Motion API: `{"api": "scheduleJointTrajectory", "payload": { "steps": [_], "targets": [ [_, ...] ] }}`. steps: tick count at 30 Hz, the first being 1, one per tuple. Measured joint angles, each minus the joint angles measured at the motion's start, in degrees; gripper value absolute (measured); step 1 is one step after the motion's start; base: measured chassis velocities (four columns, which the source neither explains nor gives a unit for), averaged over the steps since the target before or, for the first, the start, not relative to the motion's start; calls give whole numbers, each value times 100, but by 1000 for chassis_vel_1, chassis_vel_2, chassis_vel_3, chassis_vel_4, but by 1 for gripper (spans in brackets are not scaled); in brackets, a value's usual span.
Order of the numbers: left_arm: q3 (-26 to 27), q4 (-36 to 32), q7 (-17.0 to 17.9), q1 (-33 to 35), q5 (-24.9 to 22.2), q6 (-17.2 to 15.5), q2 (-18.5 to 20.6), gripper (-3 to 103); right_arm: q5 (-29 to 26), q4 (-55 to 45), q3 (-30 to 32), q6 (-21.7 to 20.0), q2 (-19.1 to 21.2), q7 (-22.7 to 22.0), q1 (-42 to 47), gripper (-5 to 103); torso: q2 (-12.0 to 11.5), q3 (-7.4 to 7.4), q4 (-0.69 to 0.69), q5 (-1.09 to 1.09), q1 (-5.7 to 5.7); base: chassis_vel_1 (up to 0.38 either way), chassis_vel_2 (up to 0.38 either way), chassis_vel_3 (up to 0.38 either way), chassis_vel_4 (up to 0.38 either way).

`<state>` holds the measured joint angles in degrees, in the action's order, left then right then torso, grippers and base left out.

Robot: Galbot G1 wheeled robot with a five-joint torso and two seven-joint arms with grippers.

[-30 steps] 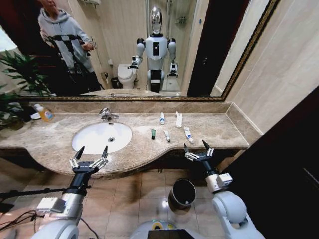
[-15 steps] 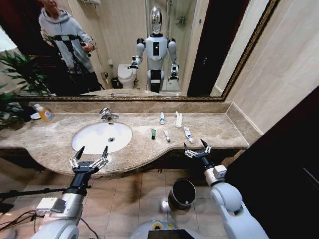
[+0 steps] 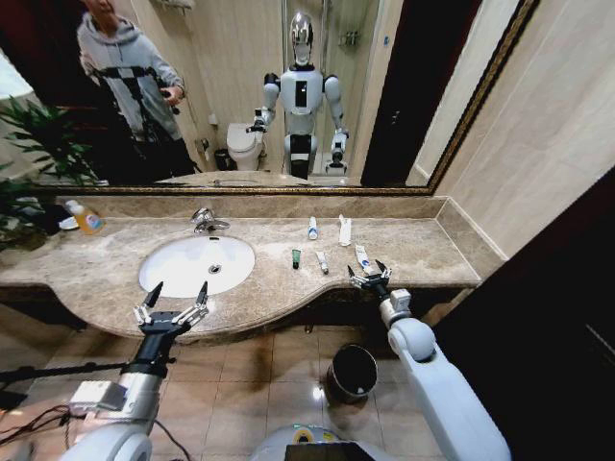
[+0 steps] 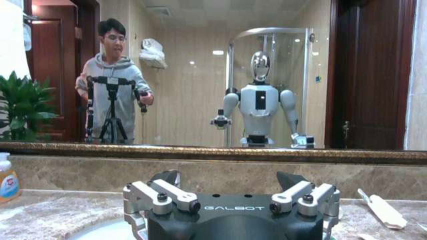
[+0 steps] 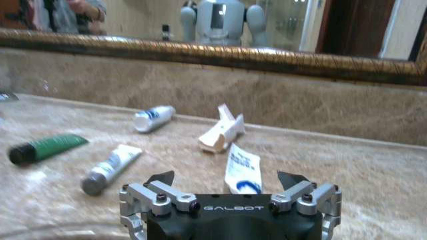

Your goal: Pick up the trash from the sink and place it in the trash bin.

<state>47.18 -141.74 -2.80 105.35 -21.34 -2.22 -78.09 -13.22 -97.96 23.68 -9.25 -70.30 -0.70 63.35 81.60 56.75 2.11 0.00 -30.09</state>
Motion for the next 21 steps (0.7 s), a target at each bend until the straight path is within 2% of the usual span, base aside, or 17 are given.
{"api": "scheduleJointTrajectory", "payload": {
  "steps": [2, 4, 8, 12, 17, 19, 21],
  "targets": [
    [0, 0, 0, 0, 0, 0, 0, 100, 58, 243, 12, 13, -22, 13, -97, 102, 0, 0, 0, 0, 0, 0, 0, 0, 0],
    [0, 0, 0, 0, 0, 0, 0, 100, 63, 315, 18, 19, -32, 12, -125, 99, 0, -1, 0, 0, 0, 0, 0, 0, 0],
    [0, 0, 0, 0, 0, 0, 0, 100, 15, 404, 20, 21, -45, 12, -155, 84, 1, -1, 0, 0, 0, 0, 0, 0, 0],
    [0, 0, 0, 0, 0, 0, 0, 100, -14, 401, 19, 7, -45, 12, -143, 76, 1, -1, 0, 0, 1, 0, 0, 0, 0],
    [0, 0, 0, 0, 0, 0, 0, 100, -32, 355, 23, 0, -73, 15, -79, 60, 1, -1, 0, 0, 1, 0, 0, 0, 0],
    [0, 0, 0, 0, 0, 0, 0, 100, -39, 337, 27, -1, -83, 14, -59, 60, 1, -1, 0, 0, 1, 0, 0, 0, 0],
    [0, 0, 0, 0, 0, 0, 0, 100, -44, 308, 36, -1, -93, 13, -28, 52, 1, -1, 0, -1, 1, 0, 0, 0, 0]
  ]
}}
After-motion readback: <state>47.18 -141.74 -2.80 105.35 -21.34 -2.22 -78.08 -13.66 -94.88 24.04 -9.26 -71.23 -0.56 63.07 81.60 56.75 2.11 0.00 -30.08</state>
